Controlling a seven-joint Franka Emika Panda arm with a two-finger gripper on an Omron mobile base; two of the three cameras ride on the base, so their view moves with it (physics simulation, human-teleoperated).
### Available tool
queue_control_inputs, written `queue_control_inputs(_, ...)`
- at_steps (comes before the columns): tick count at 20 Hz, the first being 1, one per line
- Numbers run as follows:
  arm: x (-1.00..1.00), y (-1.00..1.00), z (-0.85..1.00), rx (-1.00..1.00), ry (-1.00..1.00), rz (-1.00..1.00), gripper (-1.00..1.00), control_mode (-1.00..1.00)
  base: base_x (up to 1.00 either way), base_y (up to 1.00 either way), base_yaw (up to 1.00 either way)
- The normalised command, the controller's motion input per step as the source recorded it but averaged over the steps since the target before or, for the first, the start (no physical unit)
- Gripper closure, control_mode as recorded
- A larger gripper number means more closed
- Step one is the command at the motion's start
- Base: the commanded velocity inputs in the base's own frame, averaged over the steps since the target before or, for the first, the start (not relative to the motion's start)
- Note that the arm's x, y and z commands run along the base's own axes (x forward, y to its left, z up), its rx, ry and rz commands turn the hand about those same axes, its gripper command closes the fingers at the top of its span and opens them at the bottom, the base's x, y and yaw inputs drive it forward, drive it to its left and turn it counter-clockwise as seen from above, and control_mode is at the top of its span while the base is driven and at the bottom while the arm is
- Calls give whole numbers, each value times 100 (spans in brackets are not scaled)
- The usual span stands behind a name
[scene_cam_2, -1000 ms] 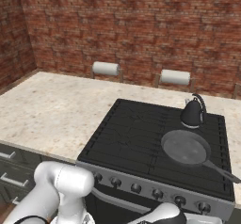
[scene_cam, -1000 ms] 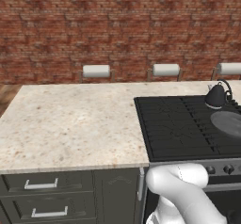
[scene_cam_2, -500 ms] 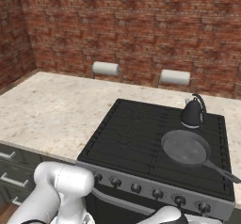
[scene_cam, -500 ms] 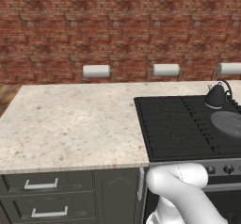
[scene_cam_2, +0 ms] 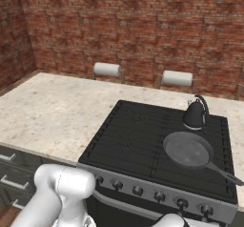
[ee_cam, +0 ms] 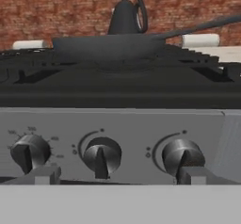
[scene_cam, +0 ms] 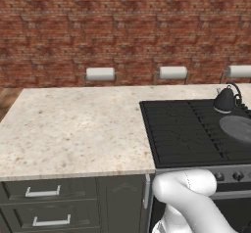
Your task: Pick the pan from the cabinet and place it on the stove. Then turn on the stove burner for the pan.
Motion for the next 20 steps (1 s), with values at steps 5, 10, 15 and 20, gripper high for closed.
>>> queue_control_inputs(5,15,0,-3,10,-5,0,-100,-100,0,0,0)
queue_control_inputs(10,18,-8,0,7,-4,0,-100,-100,0,0,0)
queue_control_inputs(15,13,-12,-7,5,-4,0,-100,-100,0,0,0)
queue_control_inputs(20,4,-19,-11,4,-7,0,-100,-100,0,0,0)
